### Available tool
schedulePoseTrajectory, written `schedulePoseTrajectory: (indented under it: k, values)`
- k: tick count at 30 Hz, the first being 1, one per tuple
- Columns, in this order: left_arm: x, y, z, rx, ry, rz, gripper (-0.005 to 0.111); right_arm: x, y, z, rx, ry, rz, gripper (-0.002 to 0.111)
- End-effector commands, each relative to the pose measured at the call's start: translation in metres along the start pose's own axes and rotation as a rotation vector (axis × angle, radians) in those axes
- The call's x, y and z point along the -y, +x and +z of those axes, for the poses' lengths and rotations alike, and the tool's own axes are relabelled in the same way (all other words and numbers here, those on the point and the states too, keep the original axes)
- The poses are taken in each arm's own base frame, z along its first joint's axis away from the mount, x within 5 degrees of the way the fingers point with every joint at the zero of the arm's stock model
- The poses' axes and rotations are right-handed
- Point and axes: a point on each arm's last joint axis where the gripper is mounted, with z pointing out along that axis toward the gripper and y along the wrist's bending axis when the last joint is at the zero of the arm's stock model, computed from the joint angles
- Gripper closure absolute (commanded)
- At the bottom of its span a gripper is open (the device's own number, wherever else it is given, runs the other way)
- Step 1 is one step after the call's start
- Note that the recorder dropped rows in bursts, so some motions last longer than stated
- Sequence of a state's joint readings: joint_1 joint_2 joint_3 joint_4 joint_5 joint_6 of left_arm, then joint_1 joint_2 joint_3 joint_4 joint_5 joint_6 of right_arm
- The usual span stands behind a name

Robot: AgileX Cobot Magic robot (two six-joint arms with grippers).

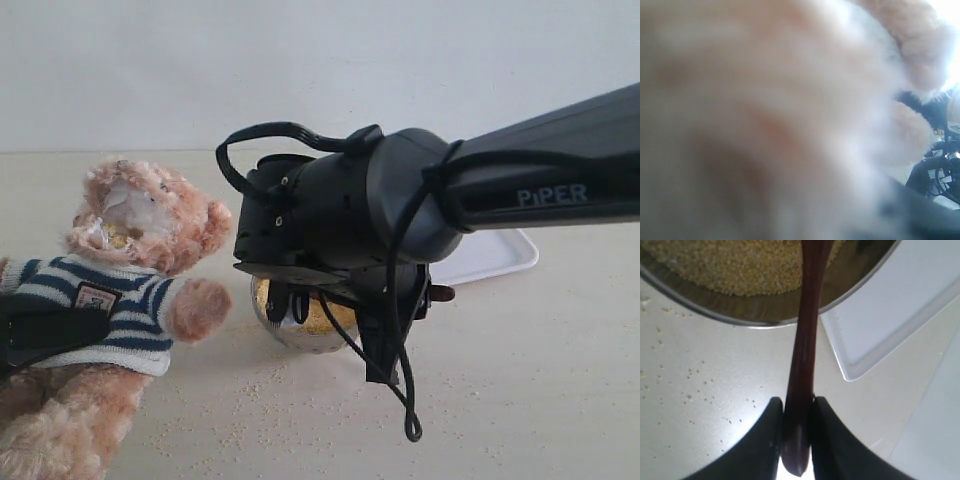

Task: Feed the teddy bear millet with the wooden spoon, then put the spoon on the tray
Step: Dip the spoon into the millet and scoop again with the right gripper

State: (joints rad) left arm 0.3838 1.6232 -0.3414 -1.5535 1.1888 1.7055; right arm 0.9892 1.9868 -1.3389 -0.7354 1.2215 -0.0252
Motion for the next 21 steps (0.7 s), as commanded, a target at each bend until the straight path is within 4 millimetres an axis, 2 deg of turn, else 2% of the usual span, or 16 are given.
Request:
schedulePoseTrajectory:
  k: [1, 10, 21]
  values:
    - [0.003, -0.004, -0.001, 0.018, 0.029, 0.011, 0.102, -0.007, -0.003, -0.004, 0.011, -0.013, -0.010, 0.107]
    - [0.003, -0.004, -0.001, 0.018, 0.029, 0.011, 0.102, -0.015, -0.003, -0.005, 0.013, -0.094, 0.018, 0.107]
    - [0.003, -0.004, -0.001, 0.018, 0.029, 0.011, 0.102, 0.002, 0.012, -0.017, 0.052, -0.130, 0.100, 0.107]
